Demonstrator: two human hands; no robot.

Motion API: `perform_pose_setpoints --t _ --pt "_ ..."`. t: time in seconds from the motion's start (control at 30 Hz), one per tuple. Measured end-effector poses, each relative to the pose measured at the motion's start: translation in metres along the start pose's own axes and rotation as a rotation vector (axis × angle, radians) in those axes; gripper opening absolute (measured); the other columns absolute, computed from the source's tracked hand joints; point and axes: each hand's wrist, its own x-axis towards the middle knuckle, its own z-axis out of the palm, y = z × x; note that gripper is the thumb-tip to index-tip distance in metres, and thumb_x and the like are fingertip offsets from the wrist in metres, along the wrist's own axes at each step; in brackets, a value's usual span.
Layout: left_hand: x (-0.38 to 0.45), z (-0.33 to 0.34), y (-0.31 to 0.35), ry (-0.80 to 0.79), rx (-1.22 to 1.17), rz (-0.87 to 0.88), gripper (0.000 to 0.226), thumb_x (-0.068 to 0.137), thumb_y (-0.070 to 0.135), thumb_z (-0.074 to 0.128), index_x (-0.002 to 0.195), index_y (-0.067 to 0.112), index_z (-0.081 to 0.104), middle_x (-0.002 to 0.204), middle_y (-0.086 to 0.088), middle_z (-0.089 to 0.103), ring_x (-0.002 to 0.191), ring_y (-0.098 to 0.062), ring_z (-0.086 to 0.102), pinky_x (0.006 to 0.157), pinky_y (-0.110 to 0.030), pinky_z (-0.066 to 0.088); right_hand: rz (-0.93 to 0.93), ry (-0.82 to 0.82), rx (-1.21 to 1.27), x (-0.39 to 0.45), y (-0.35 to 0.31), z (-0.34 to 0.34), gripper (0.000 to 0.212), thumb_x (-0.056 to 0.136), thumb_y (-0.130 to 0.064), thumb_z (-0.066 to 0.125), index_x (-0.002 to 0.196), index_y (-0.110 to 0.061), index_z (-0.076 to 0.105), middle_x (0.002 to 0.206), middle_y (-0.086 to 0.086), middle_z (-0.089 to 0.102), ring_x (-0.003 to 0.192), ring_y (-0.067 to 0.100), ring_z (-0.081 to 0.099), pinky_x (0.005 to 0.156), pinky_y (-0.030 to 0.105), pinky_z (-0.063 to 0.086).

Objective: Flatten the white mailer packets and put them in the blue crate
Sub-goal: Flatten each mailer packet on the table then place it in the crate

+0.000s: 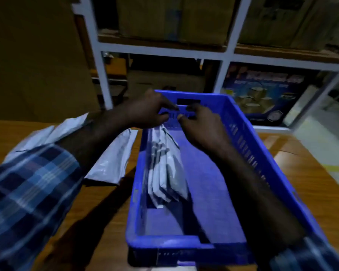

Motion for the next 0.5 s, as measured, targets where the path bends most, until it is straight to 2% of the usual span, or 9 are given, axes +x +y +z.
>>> perform_pose_setpoints --t 0.03,0.1,0.13,0.23,0.3,0.37,0.4,0.47,0.5 --pt "-0.015 -0.01 0.002 0.081 -0.013 0.005 0.032 0.082 0.002 0.065 0.112 0.008 0.073 0.087 -0.024 0.072 0.08 -0.019 0.057 0.064 -0.02 0.032 -0.038 0.027 0.012 0.0 -0.01 -0.002 0.037 0.091 -0.037 0.057 0.123 -0.02 0.061 0.124 0.011 0.066 0.117 0.032 0.06 0.097 0.04 0.048" --pt "-0.046 -0.026 -0.003 0.164 -0.013 0.019 0.032 0.078 0.01 0.064 0.107 0.011 0.075 0.075 -0.018 0.072 0.058 -0.017 0.061 0.057 -0.015 0.029 -0.112 0.041 0.018 -0.004 -0.033 -0.003 0.038 0.091 -0.041 0.059 0.122 -0.019 0.064 0.119 0.011 0.068 0.115 0.031 0.061 0.095 0.039 0.05" --pt "-0.061 -0.032 -0.011 0.186 -0.014 0.001 0.033 0.077 0.014 0.062 0.107 0.013 0.076 0.074 -0.014 0.073 0.055 -0.014 0.061 0.056 -0.014 0.03 -0.154 0.036 0.011 -0.008 -0.045 0.001 0.039 0.091 -0.043 0.059 0.122 -0.019 0.064 0.118 0.011 0.069 0.114 0.03 0.061 0.095 0.039 0.05" --pt "-0.111 -0.044 -0.028 0.223 -0.029 -0.067 0.032 0.081 0.017 0.063 0.111 0.018 0.074 0.081 -0.008 0.075 0.059 -0.005 0.063 0.057 -0.014 0.037 -0.274 -0.005 0.0 -0.029 -0.082 0.017 0.035 0.091 -0.041 0.06 0.116 -0.017 0.067 0.113 0.01 0.071 0.112 0.032 0.062 0.092 0.04 0.05" --pt "-0.148 -0.043 -0.041 0.228 -0.028 -0.117 0.034 0.083 0.021 0.063 0.116 0.02 0.072 0.076 -0.008 0.075 0.059 0.004 0.059 0.055 -0.01 0.033 -0.339 -0.031 -0.015 -0.047 -0.104 0.034 0.032 0.091 -0.038 0.06 0.114 -0.018 0.067 0.113 0.008 0.071 0.111 0.031 0.062 0.089 0.038 0.051" --pt "-0.185 -0.035 -0.06 0.234 -0.031 -0.186 0.033 0.085 0.025 0.062 0.116 0.018 0.072 0.088 -0.005 0.076 0.076 0.009 0.06 0.061 -0.002 0.032 -0.371 -0.047 -0.027 -0.066 -0.122 0.058 0.035 0.093 -0.04 0.059 0.12 -0.02 0.065 0.116 0.005 0.07 0.111 0.028 0.062 0.086 0.034 0.049" --pt "-0.203 -0.03 -0.07 0.224 -0.039 -0.234 0.033 0.086 0.03 0.059 0.114 0.018 0.072 0.095 -0.003 0.076 0.08 0.005 0.061 0.064 -0.003 0.033 -0.378 -0.06 -0.027 -0.075 -0.13 0.072 0.037 0.094 -0.042 0.058 0.124 -0.021 0.063 0.118 0.003 0.069 0.111 0.026 0.061 0.086 0.033 0.048" --pt "-0.241 -0.018 -0.092 0.194 -0.059 -0.339 0.037 0.085 0.038 0.054 0.114 0.022 0.072 0.103 0.001 0.075 0.08 -0.004 0.067 0.07 -0.016 0.041 -0.385 -0.106 -0.028 -0.091 -0.144 0.108 0.042 0.095 -0.044 0.056 0.131 -0.023 0.059 0.121 0.0 0.068 0.113 0.021 0.061 0.089 0.032 0.046" --pt "-0.262 -0.012 -0.103 0.181 -0.086 -0.385 0.038 0.084 0.037 0.054 0.114 0.023 0.072 0.106 0.003 0.074 0.086 -0.006 0.068 0.074 -0.019 0.045 -0.378 -0.14 -0.036 -0.097 -0.15 0.127 0.043 0.095 -0.046 0.055 0.133 -0.024 0.058 0.122 -0.001 0.068 0.113 0.019 0.061 0.091 0.031 0.046"
